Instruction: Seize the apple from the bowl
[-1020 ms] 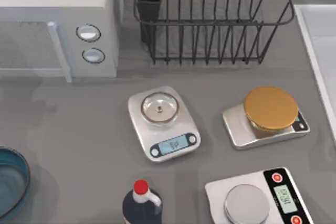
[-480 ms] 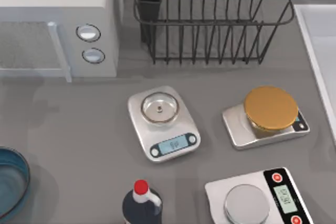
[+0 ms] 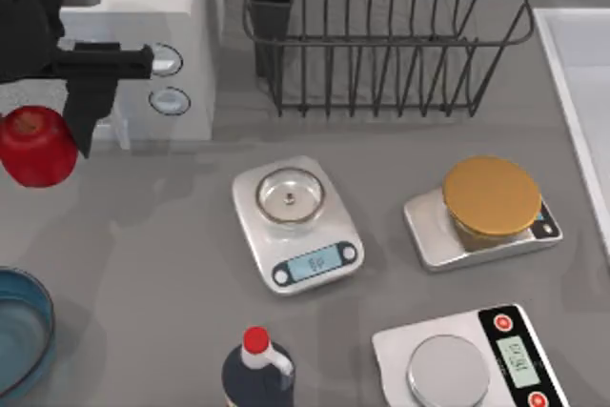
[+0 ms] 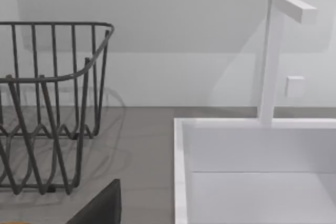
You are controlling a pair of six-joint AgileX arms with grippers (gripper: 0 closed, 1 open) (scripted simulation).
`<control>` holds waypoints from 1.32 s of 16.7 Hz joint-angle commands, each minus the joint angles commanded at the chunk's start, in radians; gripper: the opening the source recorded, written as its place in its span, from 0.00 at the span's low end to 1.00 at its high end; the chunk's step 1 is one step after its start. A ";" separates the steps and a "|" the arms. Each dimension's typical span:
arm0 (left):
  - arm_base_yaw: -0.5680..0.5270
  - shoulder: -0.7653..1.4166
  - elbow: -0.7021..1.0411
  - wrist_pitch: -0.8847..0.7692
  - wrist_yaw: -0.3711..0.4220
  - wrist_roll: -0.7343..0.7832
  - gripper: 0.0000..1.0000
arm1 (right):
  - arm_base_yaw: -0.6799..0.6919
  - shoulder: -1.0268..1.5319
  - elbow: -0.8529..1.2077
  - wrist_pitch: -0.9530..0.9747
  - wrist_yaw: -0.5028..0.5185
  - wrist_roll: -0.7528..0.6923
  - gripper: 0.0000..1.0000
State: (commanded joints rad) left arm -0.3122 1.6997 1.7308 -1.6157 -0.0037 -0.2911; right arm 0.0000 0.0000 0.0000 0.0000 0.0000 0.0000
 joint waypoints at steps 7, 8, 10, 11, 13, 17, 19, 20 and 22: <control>-0.422 0.191 0.013 0.187 0.004 -0.418 0.00 | 0.000 0.000 0.000 0.000 0.000 0.000 1.00; -0.445 0.201 0.011 0.202 0.004 -0.441 0.00 | 0.000 0.000 0.000 0.000 0.000 0.000 1.00; -0.458 0.207 0.010 0.211 0.005 -0.453 0.00 | 0.000 0.000 0.000 0.000 0.000 0.000 1.00; -0.458 0.207 0.010 0.211 0.005 -0.453 0.00 | 0.000 0.000 0.000 0.000 0.000 0.000 1.00; -0.454 0.204 0.009 0.209 0.005 -0.451 0.00 | 0.000 0.000 0.000 0.000 0.000 0.000 1.00; -0.453 0.212 -0.062 0.282 0.005 -0.449 0.00 | 0.000 0.000 0.000 0.000 0.000 0.000 1.00; -0.453 0.225 -0.141 0.381 0.005 -0.448 0.00 | 0.000 0.000 0.000 0.000 0.000 0.000 1.00; -0.452 0.232 -0.185 0.442 0.005 -0.448 0.00 | 0.000 0.000 0.000 0.000 0.000 0.000 1.00; -0.452 0.247 -0.271 0.546 0.005 -0.448 0.00 | 0.000 0.000 0.000 0.000 0.000 0.000 1.00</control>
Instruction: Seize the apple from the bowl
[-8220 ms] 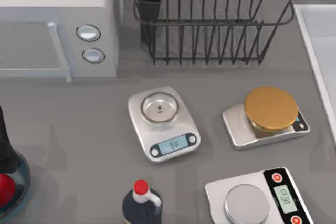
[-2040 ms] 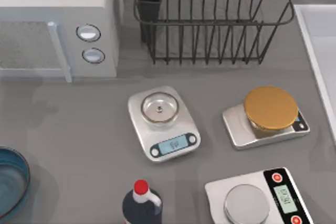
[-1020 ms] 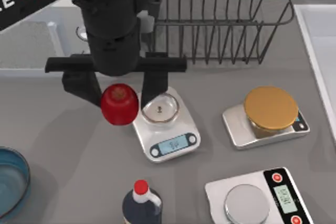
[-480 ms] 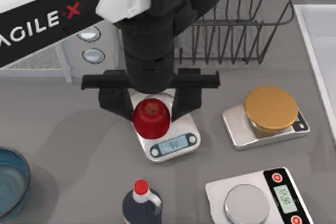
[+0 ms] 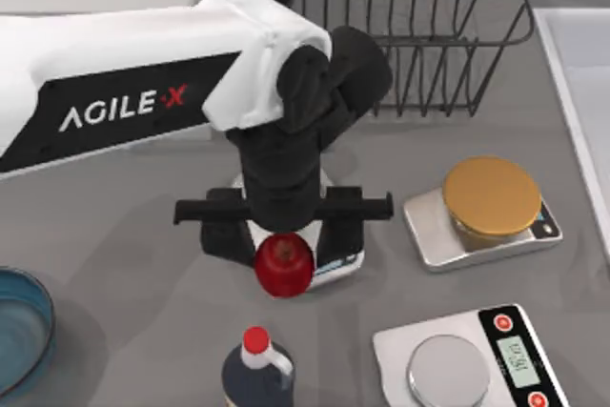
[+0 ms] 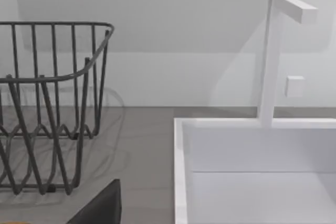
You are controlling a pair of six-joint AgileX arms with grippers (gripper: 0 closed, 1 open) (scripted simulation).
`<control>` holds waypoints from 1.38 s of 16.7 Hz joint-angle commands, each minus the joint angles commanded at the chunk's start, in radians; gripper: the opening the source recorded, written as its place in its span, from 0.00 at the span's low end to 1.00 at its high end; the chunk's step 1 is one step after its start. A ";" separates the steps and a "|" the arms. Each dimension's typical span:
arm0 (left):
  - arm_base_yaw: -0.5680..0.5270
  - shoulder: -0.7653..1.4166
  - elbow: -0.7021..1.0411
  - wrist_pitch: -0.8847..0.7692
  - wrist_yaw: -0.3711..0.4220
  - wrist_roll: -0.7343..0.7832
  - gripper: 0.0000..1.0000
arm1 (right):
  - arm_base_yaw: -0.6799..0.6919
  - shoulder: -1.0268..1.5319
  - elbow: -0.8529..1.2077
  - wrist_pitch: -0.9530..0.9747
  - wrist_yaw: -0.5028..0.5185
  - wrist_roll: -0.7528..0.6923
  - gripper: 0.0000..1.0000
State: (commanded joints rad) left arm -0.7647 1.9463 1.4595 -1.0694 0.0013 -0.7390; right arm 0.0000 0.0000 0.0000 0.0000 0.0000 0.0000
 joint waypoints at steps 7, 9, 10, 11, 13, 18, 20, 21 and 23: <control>-0.001 0.019 -0.080 0.085 0.000 -0.001 0.00 | 0.000 0.000 0.000 0.000 0.000 0.000 1.00; -0.001 0.019 -0.080 0.085 0.000 -0.001 0.15 | 0.000 0.000 0.000 0.000 0.000 0.000 1.00; -0.001 0.019 -0.080 0.085 0.000 -0.001 0.23 | 0.000 0.000 0.000 0.000 0.000 0.000 1.00; -0.001 0.019 -0.080 0.085 0.000 -0.001 0.30 | 0.000 0.000 0.000 0.000 0.000 0.000 1.00; -0.001 0.019 -0.080 0.085 0.000 -0.001 0.45 | 0.000 0.000 0.000 0.000 0.000 0.000 1.00; -0.001 0.019 -0.080 0.085 0.000 -0.001 0.83 | 0.000 0.000 0.000 0.000 0.000 0.000 1.00; -0.001 0.019 -0.080 0.085 0.000 -0.001 0.98 | 0.000 0.000 0.000 0.000 0.000 0.000 1.00; -0.001 0.019 -0.080 0.085 0.000 -0.001 1.00 | 0.000 0.000 0.000 0.000 0.000 0.000 1.00; -0.001 0.019 -0.080 0.085 0.000 -0.001 1.00 | 0.000 0.000 0.000 0.000 0.000 0.000 1.00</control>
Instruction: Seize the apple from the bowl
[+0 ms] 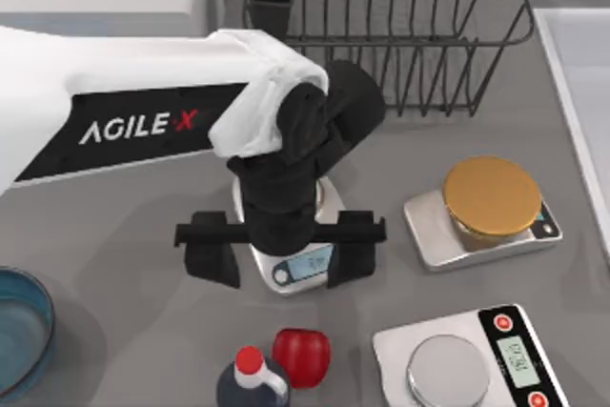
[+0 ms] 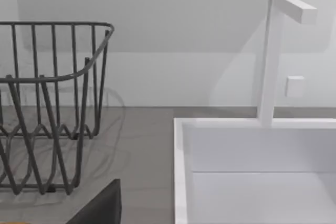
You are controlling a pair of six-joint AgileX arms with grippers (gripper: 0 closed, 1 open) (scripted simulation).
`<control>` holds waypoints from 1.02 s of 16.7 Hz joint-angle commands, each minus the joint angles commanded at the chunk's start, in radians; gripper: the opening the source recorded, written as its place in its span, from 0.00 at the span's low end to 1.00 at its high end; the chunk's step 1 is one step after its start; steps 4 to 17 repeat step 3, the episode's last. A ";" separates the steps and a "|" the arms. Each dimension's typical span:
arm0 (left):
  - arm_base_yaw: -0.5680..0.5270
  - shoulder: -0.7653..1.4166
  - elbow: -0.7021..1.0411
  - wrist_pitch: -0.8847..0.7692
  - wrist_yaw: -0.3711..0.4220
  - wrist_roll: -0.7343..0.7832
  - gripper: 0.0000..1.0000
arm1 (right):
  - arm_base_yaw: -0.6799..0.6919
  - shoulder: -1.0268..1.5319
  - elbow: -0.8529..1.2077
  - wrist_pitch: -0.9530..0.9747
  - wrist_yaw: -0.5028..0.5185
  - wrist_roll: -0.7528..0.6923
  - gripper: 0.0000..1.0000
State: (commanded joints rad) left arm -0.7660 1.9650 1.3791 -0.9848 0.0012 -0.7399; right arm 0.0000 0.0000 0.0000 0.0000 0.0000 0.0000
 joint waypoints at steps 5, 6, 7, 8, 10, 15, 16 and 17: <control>0.000 0.000 0.000 0.000 0.000 0.000 1.00 | 0.000 0.000 0.000 0.000 0.000 0.000 1.00; 0.000 0.000 0.000 0.000 0.000 0.000 1.00 | 0.000 0.000 0.000 0.000 0.000 0.000 1.00; 0.000 0.000 0.000 0.000 0.000 0.000 1.00 | 0.000 0.000 0.000 0.000 0.000 0.000 1.00; 0.000 0.000 0.000 0.000 0.000 0.000 1.00 | 0.000 0.000 0.000 0.000 0.000 0.000 1.00; 0.000 0.000 0.000 0.000 0.000 0.000 1.00 | 0.000 0.000 0.000 0.000 0.000 0.000 1.00; 0.000 0.000 0.000 0.000 0.000 0.000 1.00 | 0.000 0.000 0.000 0.000 0.000 0.000 1.00; 0.000 0.000 0.000 0.000 0.000 0.000 1.00 | 0.000 0.000 0.000 0.000 0.000 0.000 1.00; 0.000 0.000 0.000 0.000 0.000 0.000 1.00 | 0.000 0.000 0.000 0.000 0.000 0.000 1.00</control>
